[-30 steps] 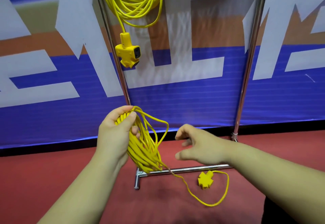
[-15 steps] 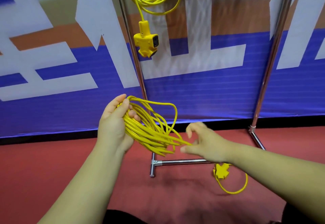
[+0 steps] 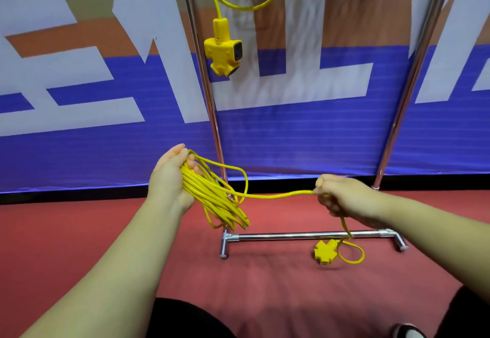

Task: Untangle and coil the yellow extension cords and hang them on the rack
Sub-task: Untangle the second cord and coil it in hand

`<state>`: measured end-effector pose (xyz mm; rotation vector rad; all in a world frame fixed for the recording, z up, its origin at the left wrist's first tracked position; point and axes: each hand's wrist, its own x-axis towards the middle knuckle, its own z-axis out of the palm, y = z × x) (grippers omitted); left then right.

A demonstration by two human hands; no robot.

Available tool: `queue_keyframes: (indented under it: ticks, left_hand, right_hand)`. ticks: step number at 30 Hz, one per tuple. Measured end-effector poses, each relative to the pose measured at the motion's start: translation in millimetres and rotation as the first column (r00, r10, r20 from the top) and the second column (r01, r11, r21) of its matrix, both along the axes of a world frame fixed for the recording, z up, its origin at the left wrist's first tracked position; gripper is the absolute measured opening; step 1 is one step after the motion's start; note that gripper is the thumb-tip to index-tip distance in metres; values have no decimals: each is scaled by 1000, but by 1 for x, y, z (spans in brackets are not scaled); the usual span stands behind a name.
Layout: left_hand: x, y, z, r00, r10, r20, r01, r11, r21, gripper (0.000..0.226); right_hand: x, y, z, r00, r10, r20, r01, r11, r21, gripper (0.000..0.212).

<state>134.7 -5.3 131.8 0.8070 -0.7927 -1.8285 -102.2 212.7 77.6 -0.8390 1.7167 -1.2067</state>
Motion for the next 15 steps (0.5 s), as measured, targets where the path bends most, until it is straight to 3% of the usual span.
queue_keyframes:
  ticks: [4,9,15]
  left_hand:
    - [-13,11,2,990,-139,14,140,989,-44,16]
    - [-28,46,9,944,-253,213,300,926,-227,16]
    - [-39,81,4,791,-385,476,558,772,-304,22]
  right_hand:
    - [0,6,12,996,-83,-45,82,996,-23,16]
    - [6,11,15,981,-150,-121,150,989,-4,9]
    - [18,12,55,994,-51,-97,30,978,-204,12]
